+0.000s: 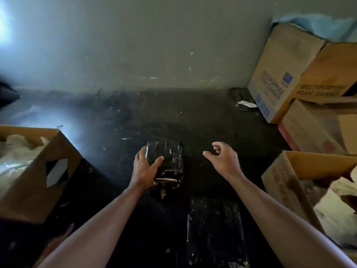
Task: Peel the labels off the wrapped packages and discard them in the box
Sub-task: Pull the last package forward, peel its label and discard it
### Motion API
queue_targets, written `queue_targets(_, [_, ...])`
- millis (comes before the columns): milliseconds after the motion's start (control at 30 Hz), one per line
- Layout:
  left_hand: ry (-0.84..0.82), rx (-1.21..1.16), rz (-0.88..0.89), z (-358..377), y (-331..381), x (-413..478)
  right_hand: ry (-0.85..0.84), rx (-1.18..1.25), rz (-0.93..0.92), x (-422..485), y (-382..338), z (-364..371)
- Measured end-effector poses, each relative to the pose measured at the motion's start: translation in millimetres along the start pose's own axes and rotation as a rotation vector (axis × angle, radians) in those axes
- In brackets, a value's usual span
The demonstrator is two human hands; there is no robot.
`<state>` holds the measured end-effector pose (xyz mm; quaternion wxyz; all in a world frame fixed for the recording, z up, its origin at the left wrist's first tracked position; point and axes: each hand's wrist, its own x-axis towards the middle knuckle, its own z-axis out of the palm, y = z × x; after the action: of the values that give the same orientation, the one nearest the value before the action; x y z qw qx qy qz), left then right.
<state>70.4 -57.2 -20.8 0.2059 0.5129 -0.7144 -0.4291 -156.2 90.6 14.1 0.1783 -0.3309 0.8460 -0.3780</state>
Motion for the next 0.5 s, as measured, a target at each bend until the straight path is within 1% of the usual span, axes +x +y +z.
queue_targets(133, [-0.074,-0.014,-0.065,-18,-31,27,-0.132,0.014,0.045,10,-12,68])
queue_targets(233, [-0.147,-0.027,-0.07,-18,-45,43,-0.192,0.027,0.086,13,-17,108])
queue_targets(367, [-0.322,-0.024,0.028,-12,-59,55,-0.211,0.009,0.052,14,-18,140])
queue_targets(433, [-0.357,-0.003,0.057,-9,-65,59,-0.199,0.001,0.046,15,-15,146])
queue_targets(500, [-0.356,-0.005,0.075,-5,-72,63,-0.189,0.01,0.051,16,-10,149])
